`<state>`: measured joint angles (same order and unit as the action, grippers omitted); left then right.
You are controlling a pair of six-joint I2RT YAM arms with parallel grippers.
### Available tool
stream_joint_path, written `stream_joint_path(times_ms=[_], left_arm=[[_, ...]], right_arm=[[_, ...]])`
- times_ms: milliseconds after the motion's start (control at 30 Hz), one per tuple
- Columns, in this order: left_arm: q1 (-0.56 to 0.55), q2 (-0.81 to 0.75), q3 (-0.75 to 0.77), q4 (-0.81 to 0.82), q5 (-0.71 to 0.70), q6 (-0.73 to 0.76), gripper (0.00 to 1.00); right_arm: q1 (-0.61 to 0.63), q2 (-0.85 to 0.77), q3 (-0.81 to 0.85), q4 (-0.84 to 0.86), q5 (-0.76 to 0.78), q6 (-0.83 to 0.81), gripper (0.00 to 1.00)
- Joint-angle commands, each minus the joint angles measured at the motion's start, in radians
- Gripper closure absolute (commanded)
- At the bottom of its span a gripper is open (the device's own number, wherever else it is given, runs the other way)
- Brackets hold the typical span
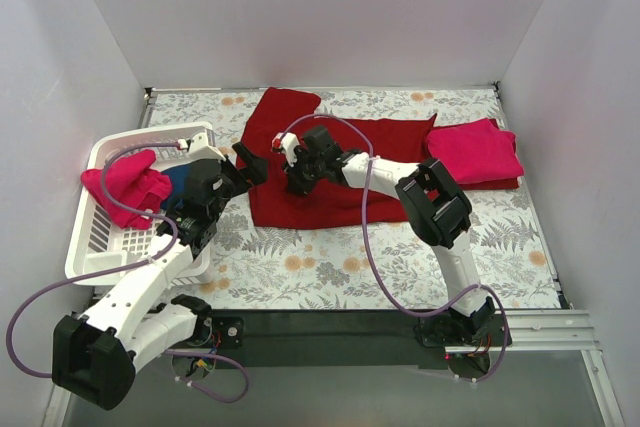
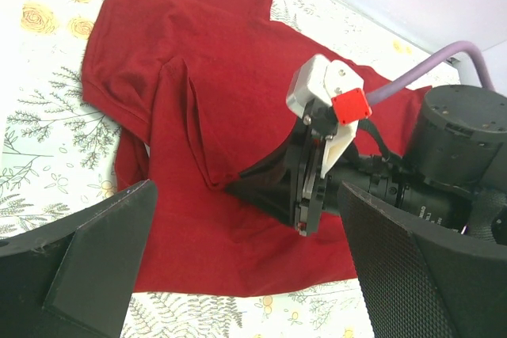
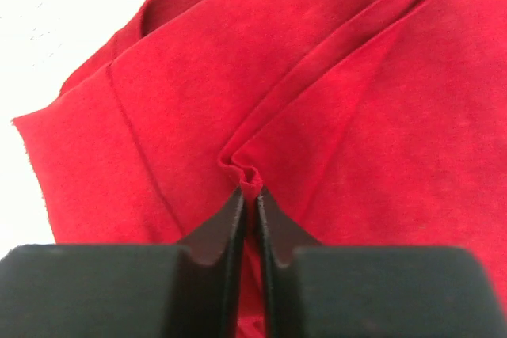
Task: Fold and stack the t-shirts
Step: Fold the tshirt
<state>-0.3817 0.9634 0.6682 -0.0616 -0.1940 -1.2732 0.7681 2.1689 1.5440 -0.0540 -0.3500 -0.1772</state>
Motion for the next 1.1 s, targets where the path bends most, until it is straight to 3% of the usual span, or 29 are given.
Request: stream_joint_path(times_ms=[0, 433, 533, 567, 600, 700, 800, 933, 1067], left_arm=[[0.004, -0.011, -0.009, -0.012, 0.002, 0.003, 0.1], [0.004, 0.023, -0.025, -0.02, 0.015, 0.002, 0.1], [0.004, 0.041, -0.027, -0.02, 0.018, 0.002, 0.1], [0.004, 0.06, -0.027, -0.017, 0.024, 0.0, 0.1], [0.004, 0.069, -0.028, -0.015, 0.027, -0.003, 0.1], [0.004, 0.113, -0.042, 0.006, 0.019, -0.005, 0.11], [0.004, 0.172, -0.058, 0.055, 0.019, 0.014, 0.16], [0.004, 0.273, -0.053, 0.15, 0.015, 0.031, 0.35], [0.004, 0.374, -0.007, 0.197, -0.008, 0.043, 0.45]], right_arm=[[-0.003, 0.006, 0.053, 0.006, 0.081, 0.005, 0.96], [-0.133, -0.05, -0.028, 0.013, 0.177, 0.214, 0.99], [-0.158, -0.049, -0.053, 0.016, 0.178, 0.261, 0.93], [-0.162, -0.047, -0.056, 0.016, 0.175, 0.268, 0.8], [-0.171, -0.047, -0.062, 0.016, 0.164, 0.275, 0.74], [-0.173, -0.083, -0.111, 0.04, 0.131, 0.271, 0.65], [-0.173, -0.142, -0.169, 0.1, 0.111, 0.275, 0.62], [-0.178, -0.231, -0.293, 0.135, 0.12, 0.291, 0.61], [-0.19, -0.358, -0.427, 0.173, 0.124, 0.303, 0.6]])
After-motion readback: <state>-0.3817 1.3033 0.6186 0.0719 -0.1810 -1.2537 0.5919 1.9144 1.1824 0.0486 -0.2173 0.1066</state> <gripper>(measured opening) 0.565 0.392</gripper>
